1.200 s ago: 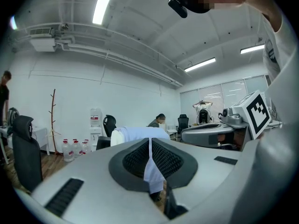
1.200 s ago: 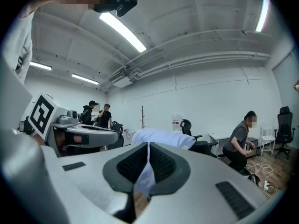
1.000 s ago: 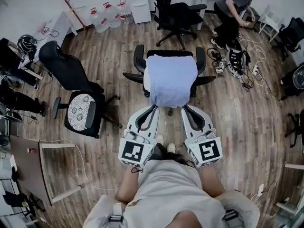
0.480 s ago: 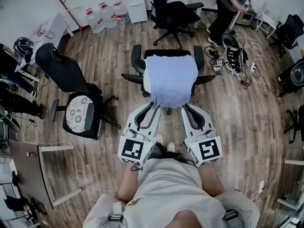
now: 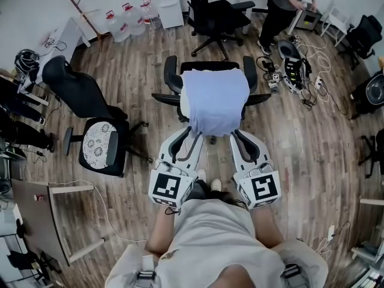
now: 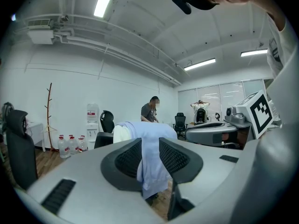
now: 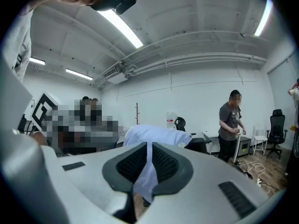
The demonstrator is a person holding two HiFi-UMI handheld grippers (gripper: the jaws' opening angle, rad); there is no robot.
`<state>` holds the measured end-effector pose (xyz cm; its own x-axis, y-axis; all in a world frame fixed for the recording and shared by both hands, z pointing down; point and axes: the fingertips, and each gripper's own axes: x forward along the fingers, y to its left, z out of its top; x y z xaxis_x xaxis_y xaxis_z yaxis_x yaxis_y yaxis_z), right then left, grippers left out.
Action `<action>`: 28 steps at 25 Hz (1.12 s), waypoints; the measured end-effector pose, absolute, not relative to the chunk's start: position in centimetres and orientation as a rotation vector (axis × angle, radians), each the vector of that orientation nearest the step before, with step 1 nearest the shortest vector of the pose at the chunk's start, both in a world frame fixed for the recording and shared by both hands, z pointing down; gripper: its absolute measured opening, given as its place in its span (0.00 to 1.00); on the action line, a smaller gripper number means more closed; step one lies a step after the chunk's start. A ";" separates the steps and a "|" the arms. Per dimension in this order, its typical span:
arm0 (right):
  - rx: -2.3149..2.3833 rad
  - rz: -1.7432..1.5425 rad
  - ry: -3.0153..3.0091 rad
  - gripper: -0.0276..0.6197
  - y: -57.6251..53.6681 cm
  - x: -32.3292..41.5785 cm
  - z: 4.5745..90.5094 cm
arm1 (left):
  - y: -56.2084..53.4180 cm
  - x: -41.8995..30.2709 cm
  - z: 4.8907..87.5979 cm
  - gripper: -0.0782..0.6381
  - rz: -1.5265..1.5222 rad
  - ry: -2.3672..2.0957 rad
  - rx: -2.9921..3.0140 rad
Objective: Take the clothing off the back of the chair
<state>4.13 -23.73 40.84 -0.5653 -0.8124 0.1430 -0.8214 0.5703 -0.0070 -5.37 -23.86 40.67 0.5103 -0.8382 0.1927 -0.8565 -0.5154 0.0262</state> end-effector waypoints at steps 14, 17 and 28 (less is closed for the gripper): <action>1.434 0.149 -2.633 0.25 -25.0 4.7 41.6 | -25.1 -5.7 41.2 0.30 0.256 -1.508 2.597; 1.438 0.159 -2.623 0.27 -25.4 4.8 41.9 | -25.4 -5.7 41.4 0.31 0.259 -1.508 2.592; 1.433 0.210 -2.588 0.37 -27.0 4.7 43.2 | -26.8 -6.4 42.1 0.40 0.279 -1.498 2.566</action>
